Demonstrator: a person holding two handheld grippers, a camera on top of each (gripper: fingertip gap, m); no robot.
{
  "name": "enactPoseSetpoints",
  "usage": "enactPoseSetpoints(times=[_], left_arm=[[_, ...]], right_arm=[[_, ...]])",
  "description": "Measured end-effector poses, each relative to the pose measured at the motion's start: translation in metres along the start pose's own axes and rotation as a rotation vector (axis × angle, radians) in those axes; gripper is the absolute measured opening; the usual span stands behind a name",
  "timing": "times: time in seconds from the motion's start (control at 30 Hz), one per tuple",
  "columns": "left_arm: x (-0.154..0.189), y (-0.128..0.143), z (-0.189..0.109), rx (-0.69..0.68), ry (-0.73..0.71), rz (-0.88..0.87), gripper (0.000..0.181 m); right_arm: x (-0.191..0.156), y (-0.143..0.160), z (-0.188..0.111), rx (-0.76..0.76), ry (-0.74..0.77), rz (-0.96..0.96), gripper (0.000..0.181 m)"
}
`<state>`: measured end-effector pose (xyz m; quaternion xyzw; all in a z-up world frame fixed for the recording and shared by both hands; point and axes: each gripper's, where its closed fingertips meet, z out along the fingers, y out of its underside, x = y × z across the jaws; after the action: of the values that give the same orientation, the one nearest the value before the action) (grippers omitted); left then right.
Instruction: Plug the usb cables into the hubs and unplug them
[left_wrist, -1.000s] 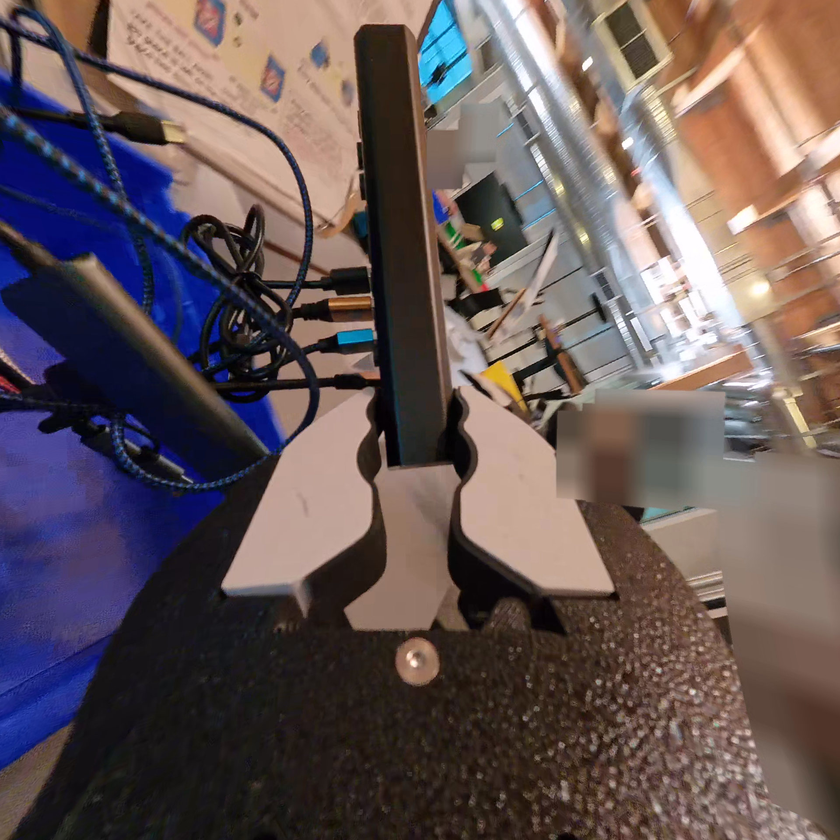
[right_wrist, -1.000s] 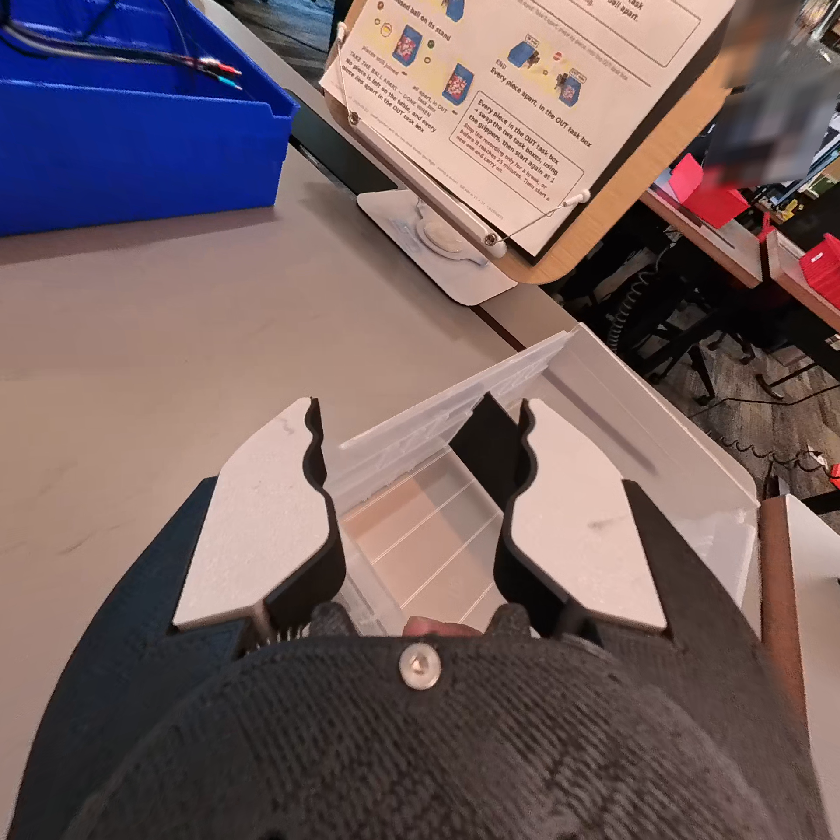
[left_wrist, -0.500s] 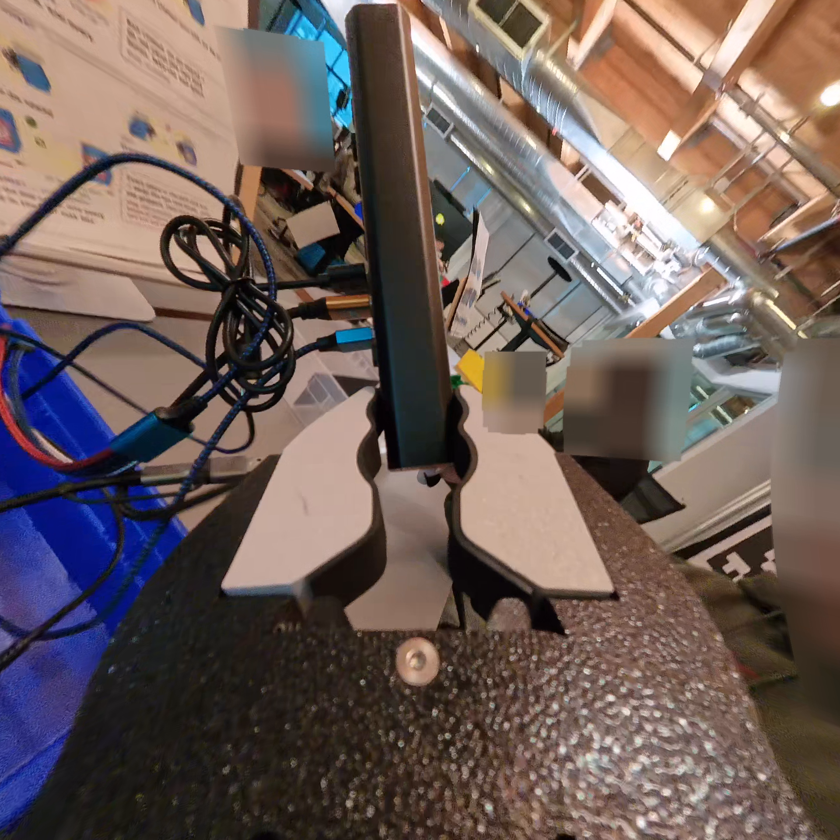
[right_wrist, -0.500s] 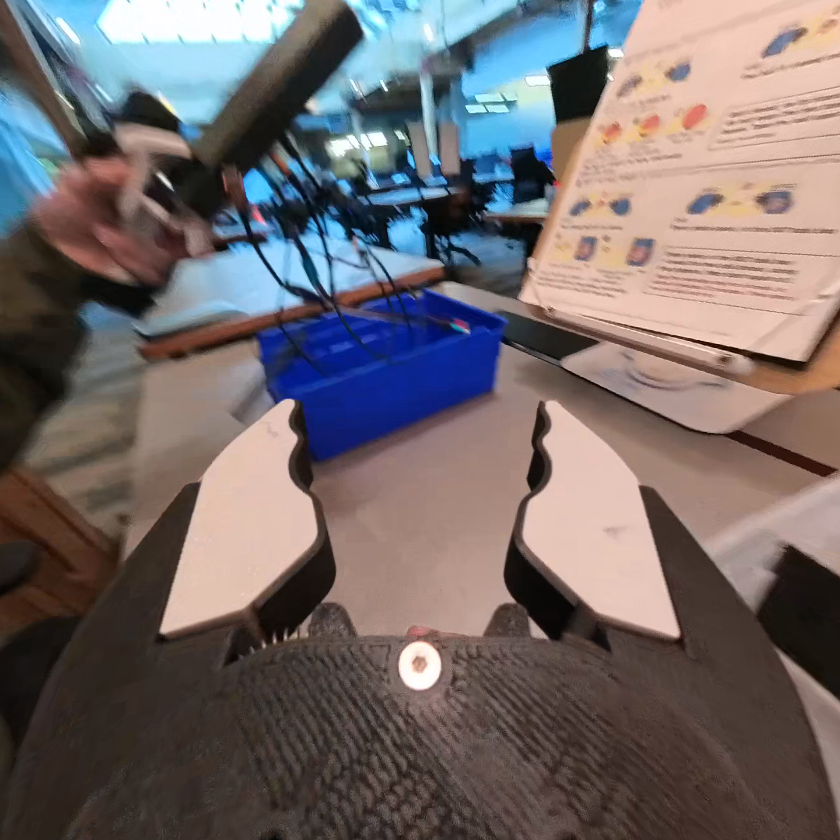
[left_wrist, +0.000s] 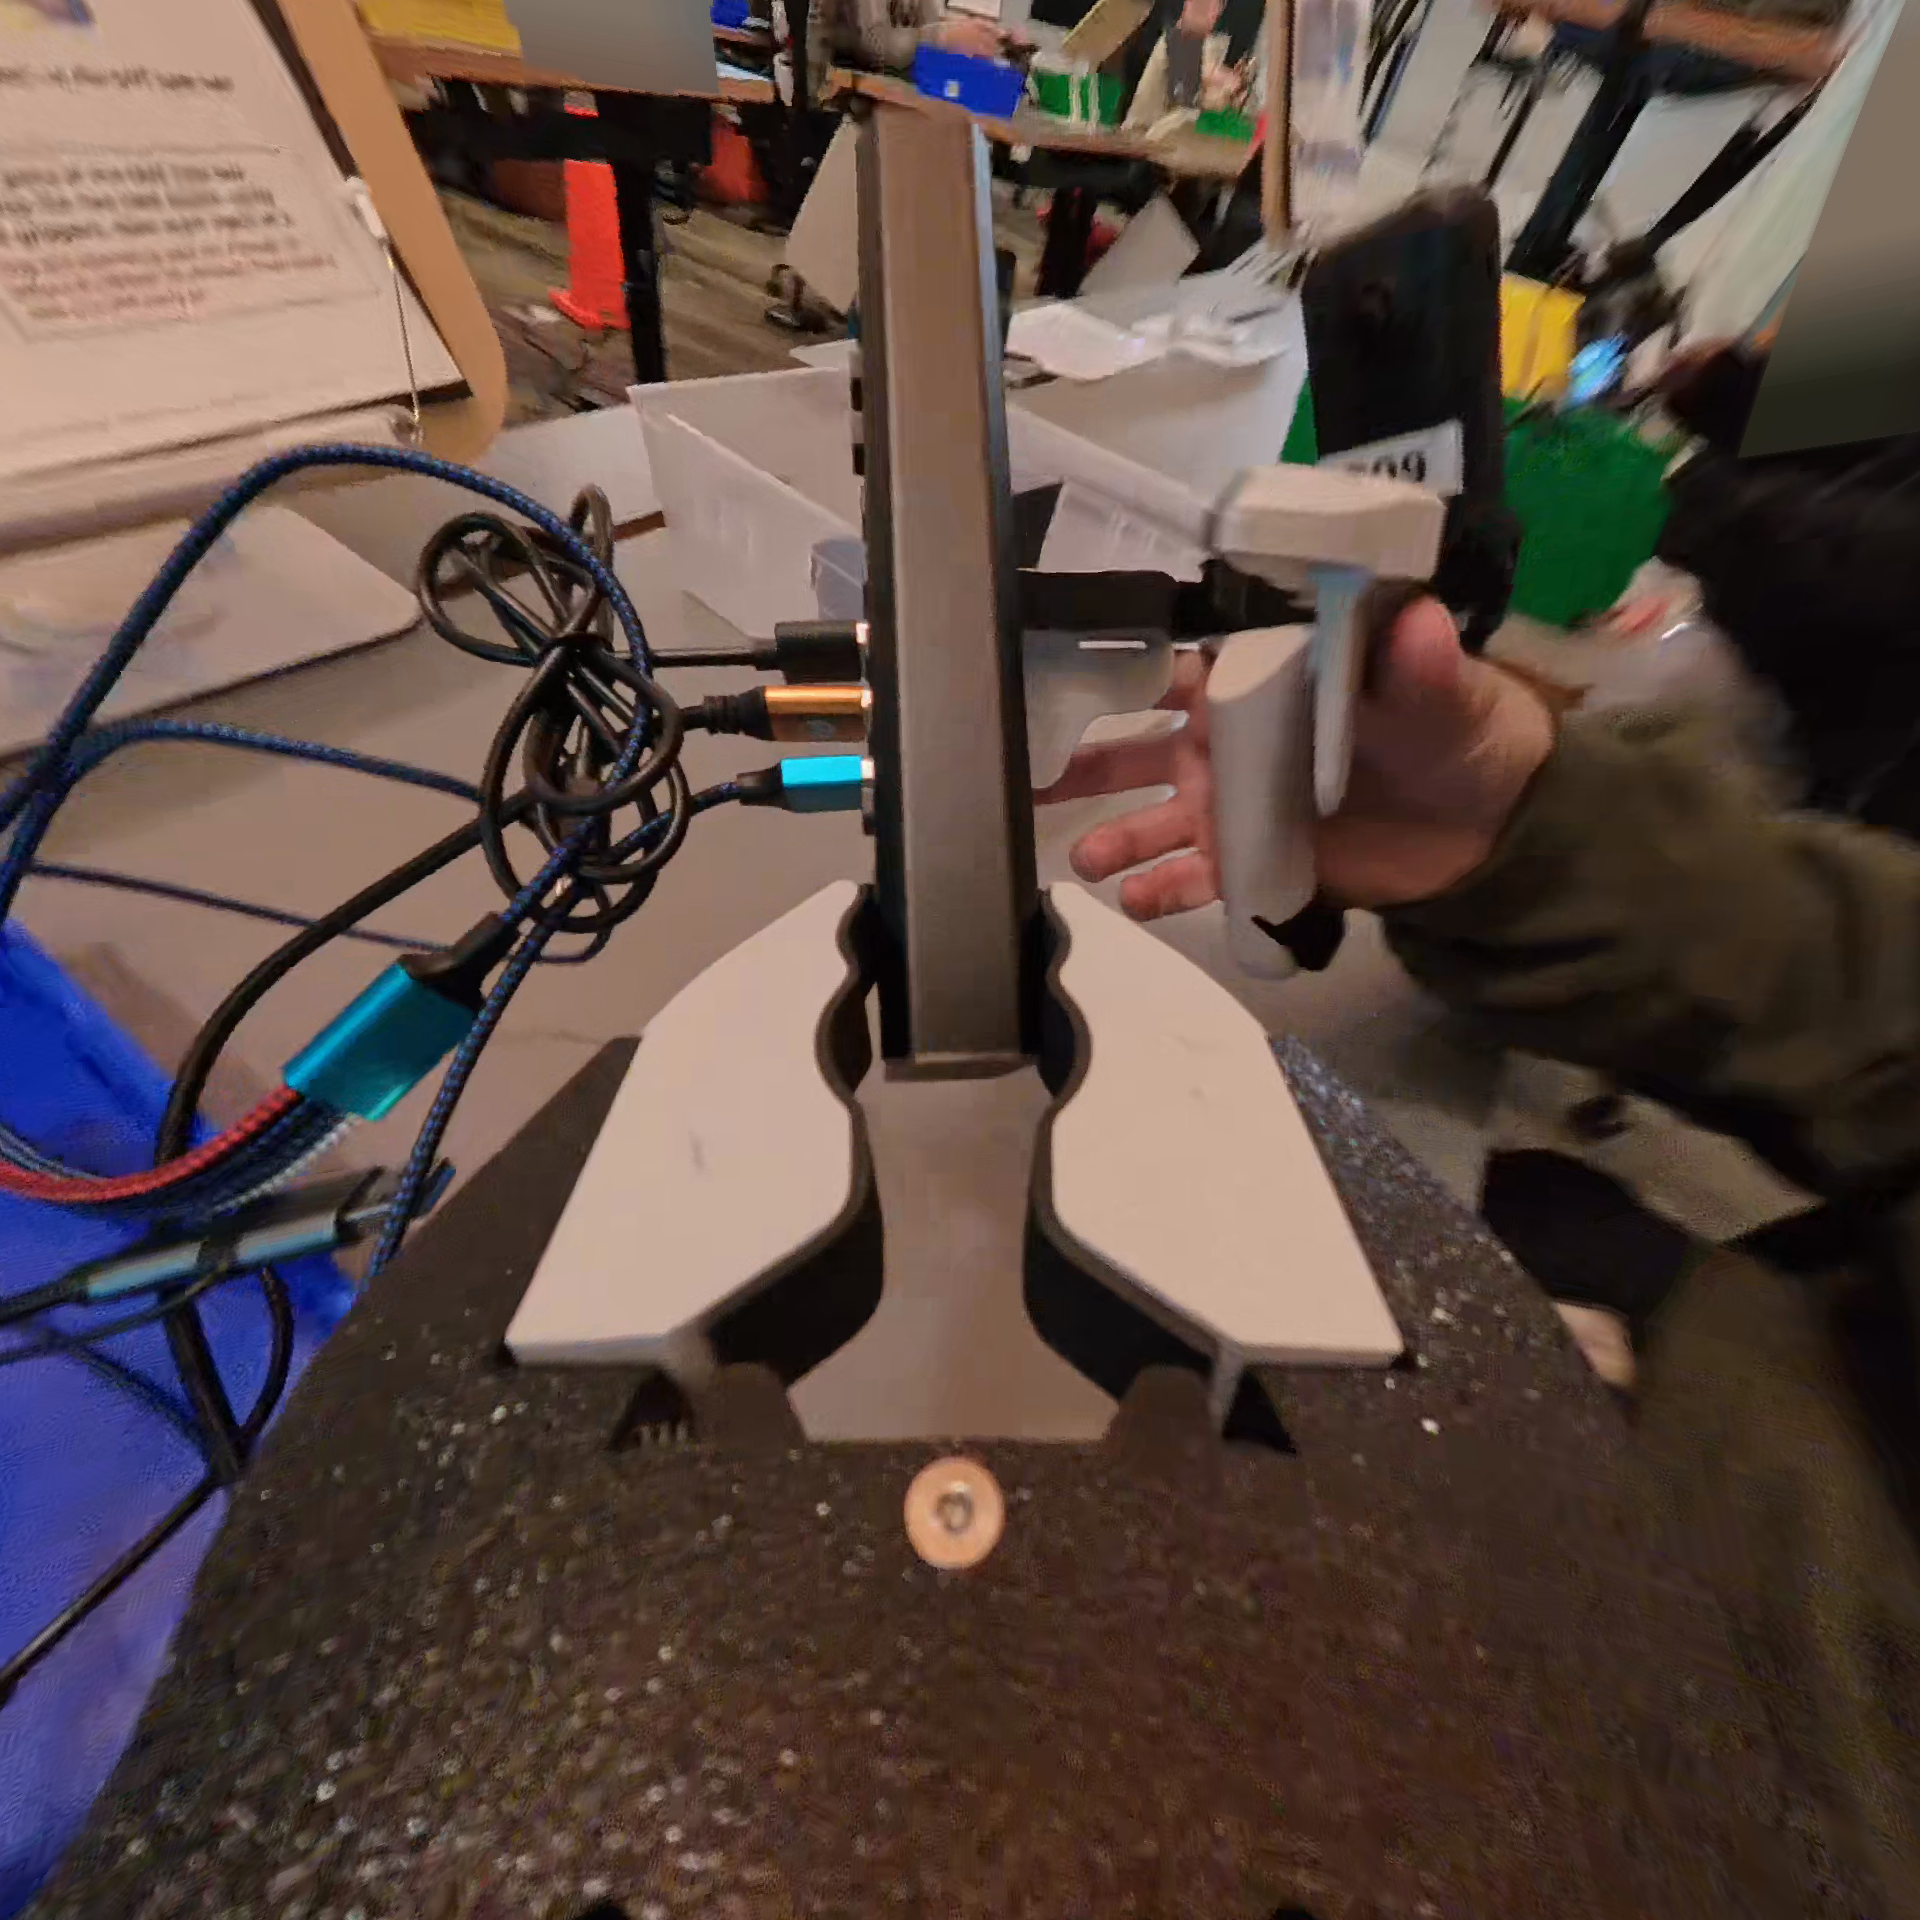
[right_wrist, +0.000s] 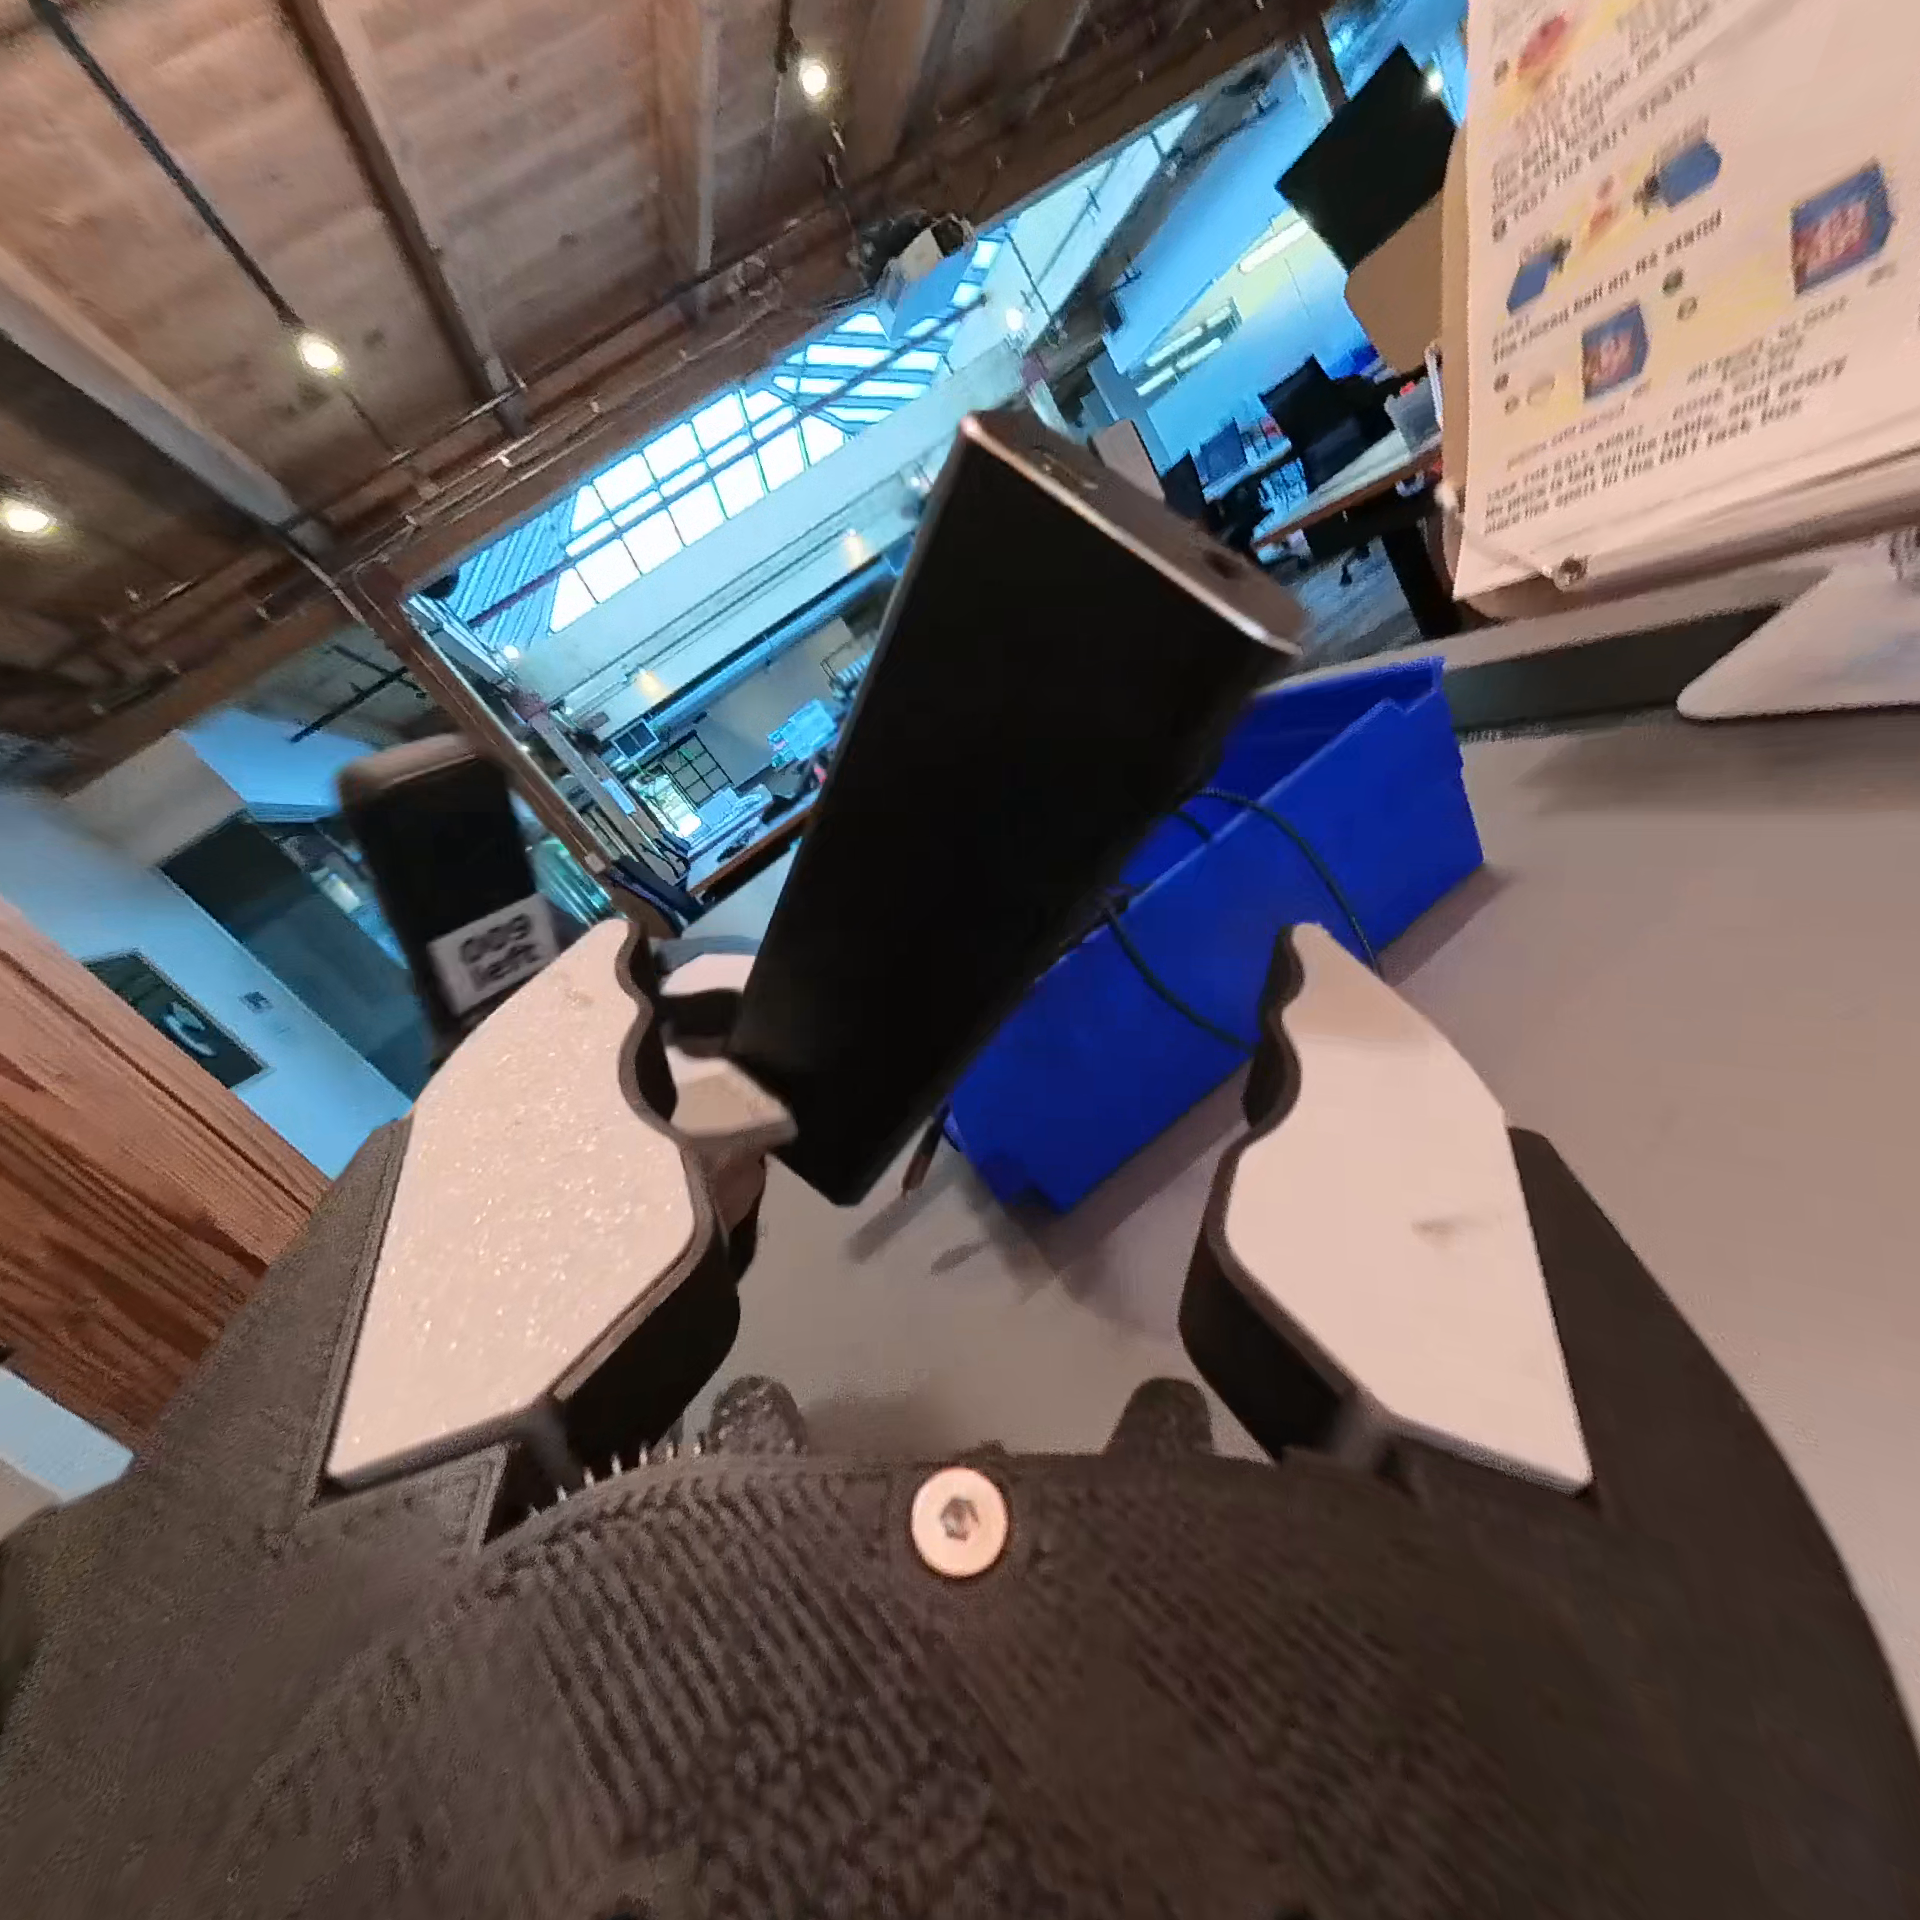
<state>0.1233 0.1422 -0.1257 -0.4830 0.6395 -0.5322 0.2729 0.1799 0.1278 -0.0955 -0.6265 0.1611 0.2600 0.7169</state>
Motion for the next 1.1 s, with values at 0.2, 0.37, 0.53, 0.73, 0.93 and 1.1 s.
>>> enactPoseSetpoints(times=[0.2, 0.37, 0.53, 0.73, 0.93, 1.1], left_arm=[[0.011, 0.029, 0.031, -0.073, -0.295, 0.489, 0.027], [0.010, 0.030, 0.030, -0.047, -0.376, 0.595, 0.028], [0.028, 0.038, 0.029, -0.089, -0.214, 0.574, 0.052], [0.000, 0.043, -0.021, -0.086, -0.340, 0.541, 0.050], [-0.064, 0.044, -0.109, 0.009, -0.698, 0.432, 0.040], [-0.095, 0.083, -0.117, -0.118, -0.696, 0.094, 0.077]], right_arm=[[0.020, 0.018, 0.002, -0.028, 0.021, 0.214, 0.086], [0.015, 0.017, 0.001, -0.039, -0.096, 0.200, 0.074], [0.007, -0.003, -0.005, -0.005, -0.120, 0.062, 0.073], [-0.005, -0.045, -0.029, 0.036, -0.128, -0.139, 0.072], [-0.015, -0.079, -0.052, 0.086, -0.063, -0.340, 0.072], [-0.019, -0.093, -0.058, 0.141, -0.050, -0.362, 0.072]])
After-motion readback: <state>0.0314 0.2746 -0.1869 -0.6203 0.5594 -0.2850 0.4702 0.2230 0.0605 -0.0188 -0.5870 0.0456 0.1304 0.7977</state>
